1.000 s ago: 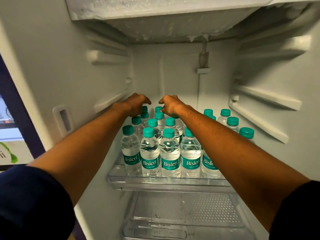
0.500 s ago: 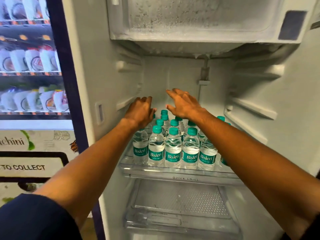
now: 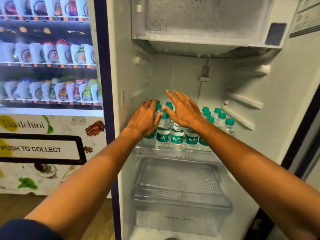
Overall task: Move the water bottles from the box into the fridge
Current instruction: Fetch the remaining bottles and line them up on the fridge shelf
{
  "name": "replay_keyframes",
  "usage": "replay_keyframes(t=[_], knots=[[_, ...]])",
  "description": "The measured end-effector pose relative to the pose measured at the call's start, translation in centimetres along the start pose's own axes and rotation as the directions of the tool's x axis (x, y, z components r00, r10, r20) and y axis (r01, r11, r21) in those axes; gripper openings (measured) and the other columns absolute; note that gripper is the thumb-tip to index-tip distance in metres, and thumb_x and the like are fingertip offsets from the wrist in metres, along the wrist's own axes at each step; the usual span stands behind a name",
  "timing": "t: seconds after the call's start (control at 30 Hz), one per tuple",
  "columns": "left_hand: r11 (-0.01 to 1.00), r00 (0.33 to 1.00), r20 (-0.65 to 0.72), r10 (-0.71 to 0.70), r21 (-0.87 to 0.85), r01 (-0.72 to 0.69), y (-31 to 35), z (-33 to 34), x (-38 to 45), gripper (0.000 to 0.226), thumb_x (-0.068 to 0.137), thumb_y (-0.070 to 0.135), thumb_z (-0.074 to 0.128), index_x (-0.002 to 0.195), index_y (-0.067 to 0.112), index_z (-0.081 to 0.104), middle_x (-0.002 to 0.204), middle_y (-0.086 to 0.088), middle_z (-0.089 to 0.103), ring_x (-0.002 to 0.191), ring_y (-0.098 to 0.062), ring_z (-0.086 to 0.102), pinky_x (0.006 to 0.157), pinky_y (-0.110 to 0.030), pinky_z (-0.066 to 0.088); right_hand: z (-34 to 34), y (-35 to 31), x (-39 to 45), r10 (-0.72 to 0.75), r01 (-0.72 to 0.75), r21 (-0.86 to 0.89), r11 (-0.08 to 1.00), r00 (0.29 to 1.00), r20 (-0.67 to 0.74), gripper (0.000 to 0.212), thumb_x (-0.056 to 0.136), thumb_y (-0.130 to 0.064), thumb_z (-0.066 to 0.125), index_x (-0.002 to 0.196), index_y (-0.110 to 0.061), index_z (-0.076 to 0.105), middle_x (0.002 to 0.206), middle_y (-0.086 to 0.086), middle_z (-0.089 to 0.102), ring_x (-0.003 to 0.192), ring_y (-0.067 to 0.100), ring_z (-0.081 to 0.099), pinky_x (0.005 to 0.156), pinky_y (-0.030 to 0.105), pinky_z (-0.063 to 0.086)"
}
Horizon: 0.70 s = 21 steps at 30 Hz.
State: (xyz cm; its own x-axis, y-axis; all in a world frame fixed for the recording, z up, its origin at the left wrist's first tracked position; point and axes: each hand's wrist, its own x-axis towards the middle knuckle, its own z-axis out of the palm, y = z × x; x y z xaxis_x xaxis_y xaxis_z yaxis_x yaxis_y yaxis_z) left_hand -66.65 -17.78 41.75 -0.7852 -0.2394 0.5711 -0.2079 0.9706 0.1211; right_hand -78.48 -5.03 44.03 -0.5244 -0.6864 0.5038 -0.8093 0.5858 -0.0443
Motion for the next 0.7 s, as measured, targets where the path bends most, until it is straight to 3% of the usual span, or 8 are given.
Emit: replay_keyframes(t=[0.13,0.37,0.53,0.7], knots=[[0.999,1.0,-0.026,-0.018,0.032,0.019,0.0,1.1,-3.3,0.07,0.101,0.049,0.034,0.155,0.009,0.014,0.16,-0.018,0.017,0.148,-0.034,0.015,0.12,-0.043,0.018,1.3,-1.6,-2.6,-0.001,0.001,0.002,1.0,0.999,-0.037,0.071,0.097,-0.063,0.034,0.157,-0.032,0.012,0.165,0.005,0.013,0.15,0.031,0.017,0.119,0.054,0.021],[0.981,0.998,-0.053,-0.022,0.189,0.032,0.1,4.1,-10.0,0.075,0.097,0.056,0.034,0.155,0.014,0.012,0.163,-0.015,0.007,0.15,-0.034,0.009,0.118,-0.057,0.019,5.3,-3.1,-8.2,-0.003,0.004,0.022,1.0,0.999,-0.052,0.071,0.097,-0.064,0.033,0.157,-0.033,0.01,0.165,0.005,0.011,0.152,0.029,0.009,0.121,0.054,0.013],[0.985,1.0,-0.027,-0.01,0.17,0.015,0.5,7.5,-15.5,0.078,0.093,0.054,0.036,0.156,0.014,0.014,0.163,-0.015,0.005,0.15,-0.032,0.003,0.118,-0.058,0.016,9.8,-3.7,-13.5,-0.046,0.047,0.027,0.999,0.999,-0.02,0.073,0.093,-0.069,0.019,0.156,-0.034,0.01,0.165,0.004,0.007,0.152,0.027,0.004,0.121,0.055,0.01],[0.991,0.999,0.03,-0.029,0.133,0.025,0.6,10.4,-21.9,0.077,0.094,0.052,0.039,0.156,0.012,0.016,0.163,-0.013,0.002,0.151,-0.03,0.002,0.118,-0.058,0.016,14.5,-4.5,-19.0,-0.063,0.063,0.076,0.995,0.998,0.003,0.072,0.095,-0.067,0.025,0.157,-0.033,0.013,0.166,0.003,0.001,0.152,0.028,-0.002,0.119,0.054,0.003]])
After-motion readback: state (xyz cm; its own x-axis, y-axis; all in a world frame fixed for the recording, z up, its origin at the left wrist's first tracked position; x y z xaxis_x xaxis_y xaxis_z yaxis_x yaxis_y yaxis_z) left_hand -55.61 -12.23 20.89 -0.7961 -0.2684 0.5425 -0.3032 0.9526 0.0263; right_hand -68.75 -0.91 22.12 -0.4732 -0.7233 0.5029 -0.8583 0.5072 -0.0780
